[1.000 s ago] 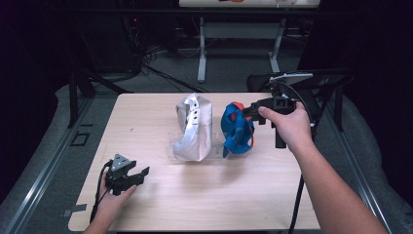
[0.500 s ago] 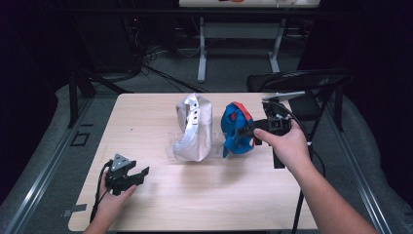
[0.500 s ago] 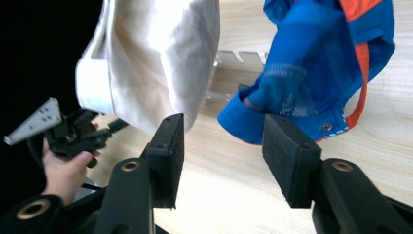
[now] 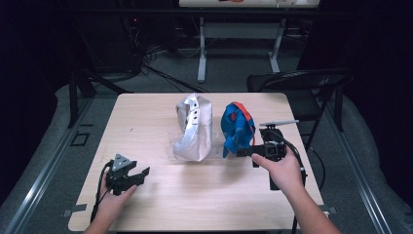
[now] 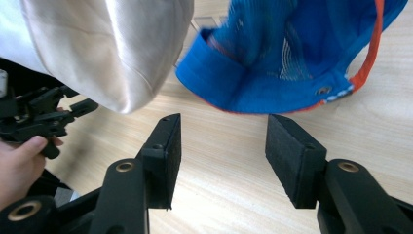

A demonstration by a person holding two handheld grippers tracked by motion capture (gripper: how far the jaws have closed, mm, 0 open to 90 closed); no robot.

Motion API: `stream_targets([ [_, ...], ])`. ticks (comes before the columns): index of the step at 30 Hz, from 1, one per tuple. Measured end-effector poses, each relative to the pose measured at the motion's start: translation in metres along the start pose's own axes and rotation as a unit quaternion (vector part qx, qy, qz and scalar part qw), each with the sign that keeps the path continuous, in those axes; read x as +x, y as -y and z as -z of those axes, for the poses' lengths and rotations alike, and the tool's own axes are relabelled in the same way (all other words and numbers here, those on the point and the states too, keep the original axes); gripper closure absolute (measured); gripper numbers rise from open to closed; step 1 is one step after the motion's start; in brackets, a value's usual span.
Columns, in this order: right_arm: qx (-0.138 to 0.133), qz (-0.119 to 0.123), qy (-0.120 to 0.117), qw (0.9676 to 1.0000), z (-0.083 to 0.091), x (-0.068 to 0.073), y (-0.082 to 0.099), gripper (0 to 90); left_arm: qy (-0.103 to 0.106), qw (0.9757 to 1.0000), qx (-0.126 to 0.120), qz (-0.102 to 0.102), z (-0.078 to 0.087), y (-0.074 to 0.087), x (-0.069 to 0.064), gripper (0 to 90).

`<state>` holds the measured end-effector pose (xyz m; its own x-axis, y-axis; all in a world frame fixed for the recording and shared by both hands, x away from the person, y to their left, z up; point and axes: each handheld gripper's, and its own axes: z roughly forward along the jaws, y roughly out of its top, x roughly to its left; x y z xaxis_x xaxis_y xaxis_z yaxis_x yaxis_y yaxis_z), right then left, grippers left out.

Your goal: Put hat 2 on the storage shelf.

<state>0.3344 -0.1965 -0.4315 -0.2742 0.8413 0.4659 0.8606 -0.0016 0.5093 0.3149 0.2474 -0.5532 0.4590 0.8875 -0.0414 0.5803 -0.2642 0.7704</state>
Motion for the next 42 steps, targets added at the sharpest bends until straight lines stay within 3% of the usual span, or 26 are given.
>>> stream_targets([
  [1, -0.002, 0.002, 0.003, 1.0, -0.006, -0.003, 0.01, 47.7, 0.0, 1.0, 0.0, 0.0, 0.0, 0.0, 0.0, 40.4],
  [3, -0.006, 0.003, 0.006, 1.0, -0.009, -0.004, 0.015, 47.7, 0.0, 1.0, -0.001, 0.001, 0.0, 0.0, 0.0, 40.4],
  [6, -0.018, 0.024, 0.028, 0.9991, -0.02, -0.008, 0.036, 47.6, -0.001, 1.0, 0.0, 0.0, 0.0, 0.0, 0.0, 40.4],
  [13, -0.039, 0.056, 0.048, 0.9965, -0.032, -0.015, 0.064, 47.9, -0.002, 1.0, 0.0, -0.001, -0.001, 0.0, 0.0, 40.4],
  [20, -0.059, 0.043, 0.034, 0.9967, -0.037, -0.029, 0.084, 48.8, -0.001, 1.0, 0.001, -0.005, 0.0, 0.0, 0.0, 41.0],
  [28, -0.073, 0.042, 0.039, 0.9957, -0.043, -0.035, 0.096, 48.8, -0.001, 1.0, 0.002, -0.008, -0.001, 0.0, -0.001, 41.3],
  [35, -0.115, 0.037, 0.034, 0.9921, -0.04, -0.039, 0.103, 51.0, 0.001, 0.9999, 0.006, -0.01, -0.001, 0.0, -0.002, 42.1],
  [39, -0.119, 0.027, 0.037, 0.9919, -0.041, -0.044, 0.108, 51.1, 0.002, 0.9999, 0.005, -0.012, -0.001, -0.001, -0.005, 42.7],
  [42, -0.128, 0.026, 0.051, 0.9901, -0.041, -0.049, 0.11, 51.3, 0.005, 0.9998, -0.001, -0.018, 0.0, -0.001, -0.009, 44.2],
])
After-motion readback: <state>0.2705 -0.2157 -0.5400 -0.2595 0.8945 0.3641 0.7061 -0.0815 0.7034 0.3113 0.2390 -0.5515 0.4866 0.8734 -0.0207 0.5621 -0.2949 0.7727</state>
